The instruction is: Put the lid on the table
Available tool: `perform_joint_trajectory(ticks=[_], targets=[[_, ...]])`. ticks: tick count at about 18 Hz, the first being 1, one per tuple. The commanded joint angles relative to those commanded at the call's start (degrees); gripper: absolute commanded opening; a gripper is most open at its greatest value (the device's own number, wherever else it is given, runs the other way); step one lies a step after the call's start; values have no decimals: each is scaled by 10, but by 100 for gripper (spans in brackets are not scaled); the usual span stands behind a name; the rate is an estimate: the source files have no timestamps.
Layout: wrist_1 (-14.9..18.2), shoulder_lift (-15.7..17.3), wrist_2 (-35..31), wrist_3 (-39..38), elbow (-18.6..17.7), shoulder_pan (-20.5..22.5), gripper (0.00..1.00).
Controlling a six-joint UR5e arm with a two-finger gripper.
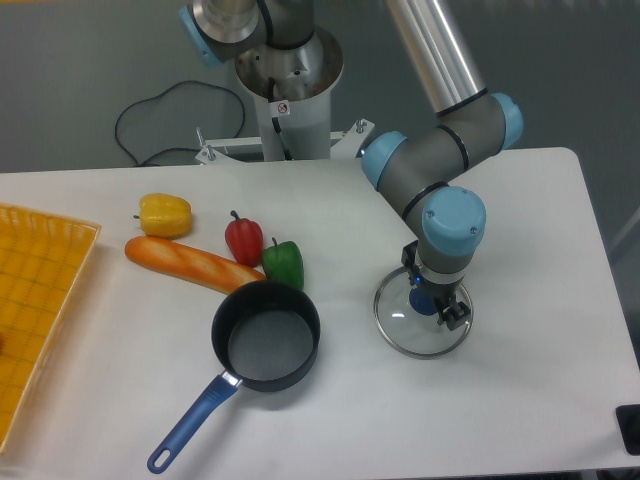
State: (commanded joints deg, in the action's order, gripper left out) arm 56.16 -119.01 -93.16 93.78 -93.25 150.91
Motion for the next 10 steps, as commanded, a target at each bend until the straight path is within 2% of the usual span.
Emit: perform_joint_trajectory(ticks=[4, 6, 10], targets=[[1, 9, -5, -23, 20, -29, 100], [6, 10, -19, -53, 42, -49, 100], [11, 49, -21, -55, 30, -71, 100]])
